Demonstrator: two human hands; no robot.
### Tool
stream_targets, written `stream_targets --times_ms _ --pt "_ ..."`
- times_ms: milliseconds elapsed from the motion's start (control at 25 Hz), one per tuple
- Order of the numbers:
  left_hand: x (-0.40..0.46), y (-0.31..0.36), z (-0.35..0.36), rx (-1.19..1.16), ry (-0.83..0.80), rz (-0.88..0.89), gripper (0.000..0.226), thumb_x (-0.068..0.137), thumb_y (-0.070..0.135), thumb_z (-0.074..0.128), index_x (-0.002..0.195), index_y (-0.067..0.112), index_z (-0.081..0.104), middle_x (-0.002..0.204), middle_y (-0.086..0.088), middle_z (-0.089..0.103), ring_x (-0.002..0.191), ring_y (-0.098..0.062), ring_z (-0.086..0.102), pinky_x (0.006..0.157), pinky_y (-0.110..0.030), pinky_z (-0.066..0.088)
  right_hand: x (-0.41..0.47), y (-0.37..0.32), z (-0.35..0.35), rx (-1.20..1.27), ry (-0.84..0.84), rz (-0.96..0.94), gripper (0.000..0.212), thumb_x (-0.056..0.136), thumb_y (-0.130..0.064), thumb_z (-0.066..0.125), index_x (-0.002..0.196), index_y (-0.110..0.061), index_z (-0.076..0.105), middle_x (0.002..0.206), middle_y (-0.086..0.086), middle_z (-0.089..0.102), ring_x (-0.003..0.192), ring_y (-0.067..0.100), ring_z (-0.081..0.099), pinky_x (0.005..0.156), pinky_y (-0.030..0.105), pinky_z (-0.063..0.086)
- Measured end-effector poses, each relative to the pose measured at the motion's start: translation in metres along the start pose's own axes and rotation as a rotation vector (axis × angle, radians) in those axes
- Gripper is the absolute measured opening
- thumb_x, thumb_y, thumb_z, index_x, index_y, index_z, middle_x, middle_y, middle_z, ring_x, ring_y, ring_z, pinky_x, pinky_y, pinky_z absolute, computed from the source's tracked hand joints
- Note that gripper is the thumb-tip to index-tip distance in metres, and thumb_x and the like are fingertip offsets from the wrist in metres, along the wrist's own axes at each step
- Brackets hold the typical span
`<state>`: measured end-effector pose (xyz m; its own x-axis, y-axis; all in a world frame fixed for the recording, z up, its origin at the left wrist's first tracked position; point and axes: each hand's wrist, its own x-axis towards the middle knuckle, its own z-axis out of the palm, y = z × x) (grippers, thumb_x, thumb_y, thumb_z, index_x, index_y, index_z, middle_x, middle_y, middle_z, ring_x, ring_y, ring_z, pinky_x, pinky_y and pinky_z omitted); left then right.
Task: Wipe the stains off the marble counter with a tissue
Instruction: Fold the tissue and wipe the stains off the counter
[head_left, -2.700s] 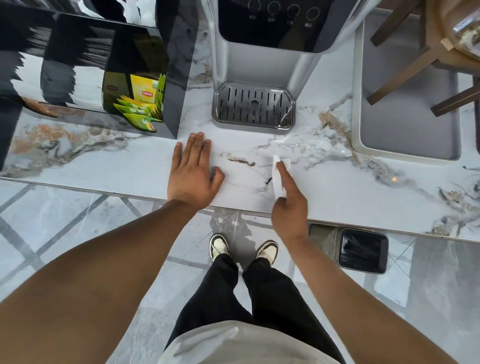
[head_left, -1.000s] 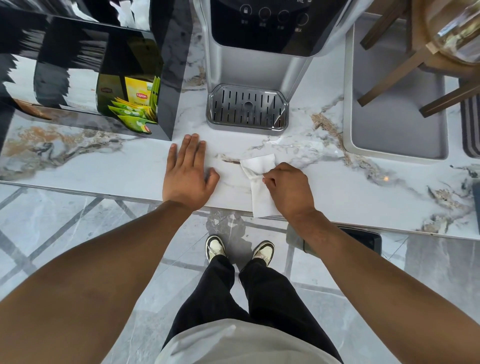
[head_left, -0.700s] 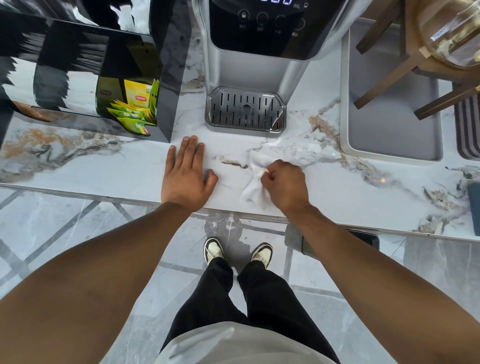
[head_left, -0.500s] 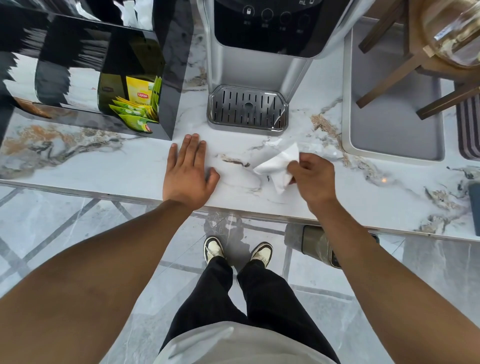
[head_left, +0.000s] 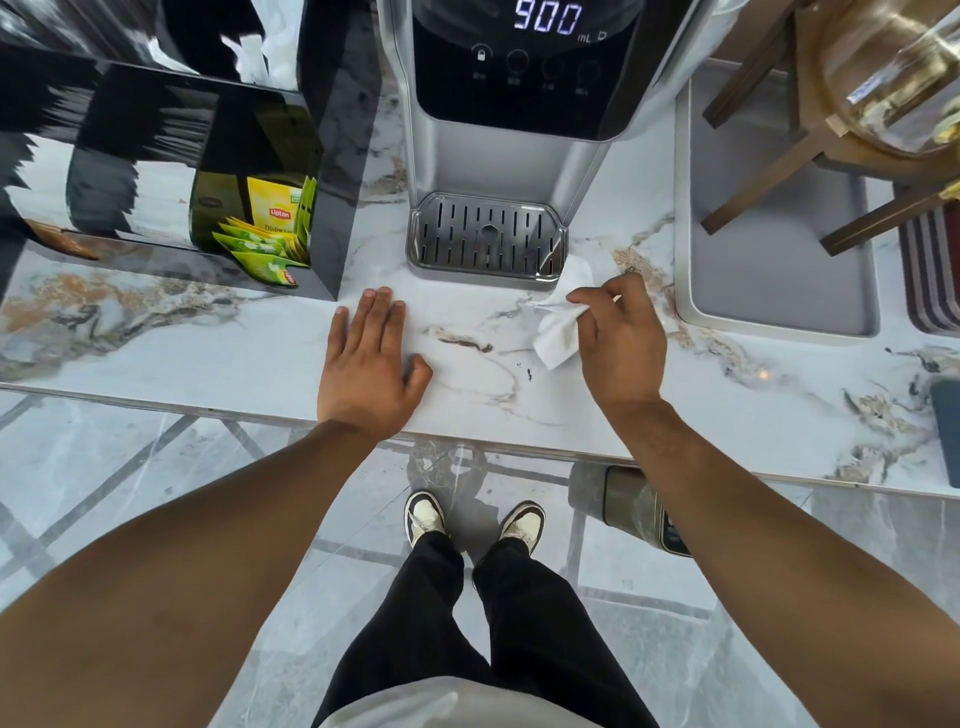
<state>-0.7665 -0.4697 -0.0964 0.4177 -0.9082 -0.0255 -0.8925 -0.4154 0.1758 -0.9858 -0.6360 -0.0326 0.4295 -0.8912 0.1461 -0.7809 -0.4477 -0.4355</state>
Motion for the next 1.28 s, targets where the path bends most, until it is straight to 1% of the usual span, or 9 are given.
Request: stream_targets --times_ms 120,200,280,360,560,680,800,960,1280 --pt "-0.001 0.0 0.002 0.003 0.004 0.005 0.069 0.095 0.043 0.034 0.153 0.006 0.031 0.165 -0.012 0.023 0.155 -0.024 0.013 0.126 -0.049 0.009 -0.001 0.006 0.016 -0.168 -0.112 -0.001 0.014 0.087 -0.041 0.052 0.087 -0.027 0.054 0.072 -0.015 0.056 0.072 0.003 0.055 0.068 0.027 0.044" --pt "0.0 0.0 0.002 0.0 0.005 0.008 0.069 0.095 0.043 0.035 0.153 0.006 0.031 0.165 -0.012 0.023 0.155 -0.024 0.013 0.126 -0.049 0.009 -0.018 0.011 0.023 -0.12 -0.216 0.013 0.009 0.09 -0.024 0.053 0.097 -0.023 0.06 0.088 -0.005 0.06 0.086 0.021 0.055 0.077 0.038 0.046" --pt "0.001 -0.001 0.003 0.005 0.009 0.005 0.069 0.095 0.043 0.035 0.153 0.006 0.031 0.165 -0.013 0.024 0.155 -0.025 0.013 0.126 -0.05 0.01 -0.034 0.017 0.025 -0.122 -0.221 -0.128 0.033 0.088 0.0 0.053 0.119 -0.005 0.064 0.11 0.012 0.06 0.1 0.031 0.055 0.089 0.037 0.049" --pt "0.001 0.0 0.002 0.006 0.015 0.006 0.069 0.095 0.043 0.035 0.153 0.005 0.032 0.165 -0.013 0.024 0.155 -0.025 0.014 0.126 -0.05 0.01 -0.035 0.022 0.019 -0.088 -0.246 -0.182 0.04 0.083 0.004 0.056 0.123 0.003 0.062 0.116 0.019 0.057 0.105 0.037 0.055 0.097 0.035 0.047" --pt "0.0 0.001 0.0 -0.013 0.022 0.011 0.07 0.093 0.043 0.033 0.152 0.004 0.033 0.163 -0.014 0.027 0.155 -0.026 0.016 0.125 -0.051 0.011 -0.026 0.024 0.004 -0.125 -0.412 -0.162 0.038 0.09 -0.011 0.059 0.126 0.002 0.059 0.127 0.017 0.047 0.115 0.031 0.05 0.105 0.027 0.039" --pt "0.0 0.001 0.0 -0.013 0.024 0.012 0.069 0.094 0.043 0.033 0.151 0.004 0.034 0.163 -0.014 0.027 0.154 -0.027 0.017 0.125 -0.051 0.011 -0.009 0.017 0.005 -0.127 -0.39 -0.124 0.024 0.092 -0.011 0.061 0.113 -0.003 0.07 0.118 0.015 0.055 0.105 0.03 0.059 0.093 0.015 0.034" --pt "0.0 0.001 0.001 -0.018 0.029 0.014 0.069 0.094 0.043 0.033 0.151 0.004 0.034 0.163 -0.014 0.028 0.154 -0.027 0.017 0.125 -0.051 0.011 0.007 0.01 0.007 -0.116 -0.322 -0.021 0.023 0.091 -0.013 0.061 0.11 -0.013 0.074 0.103 0.015 0.063 0.095 0.033 0.062 0.078 0.027 0.041" --pt "0.0 0.0 0.0 -0.012 0.026 0.013 0.07 0.094 0.043 0.034 0.152 0.004 0.033 0.163 -0.014 0.027 0.154 -0.027 0.017 0.125 -0.051 0.011 0.008 0.006 0.013 -0.024 -0.214 0.067 0.031 0.09 -0.009 0.058 0.116 -0.02 0.072 0.1 0.014 0.061 0.092 0.032 0.062 0.08 0.032 0.049" --pt "-0.001 0.001 -0.001 -0.001 0.011 0.014 0.069 0.095 0.043 0.034 0.152 0.005 0.032 0.164 -0.014 0.025 0.155 -0.027 0.015 0.125 -0.051 0.011 -0.024 0.0 0.006 0.115 -0.537 -0.349 0.032 0.082 0.013 0.064 0.103 -0.008 0.077 0.102 0.012 0.067 0.091 0.029 0.067 0.087 0.033 0.054"
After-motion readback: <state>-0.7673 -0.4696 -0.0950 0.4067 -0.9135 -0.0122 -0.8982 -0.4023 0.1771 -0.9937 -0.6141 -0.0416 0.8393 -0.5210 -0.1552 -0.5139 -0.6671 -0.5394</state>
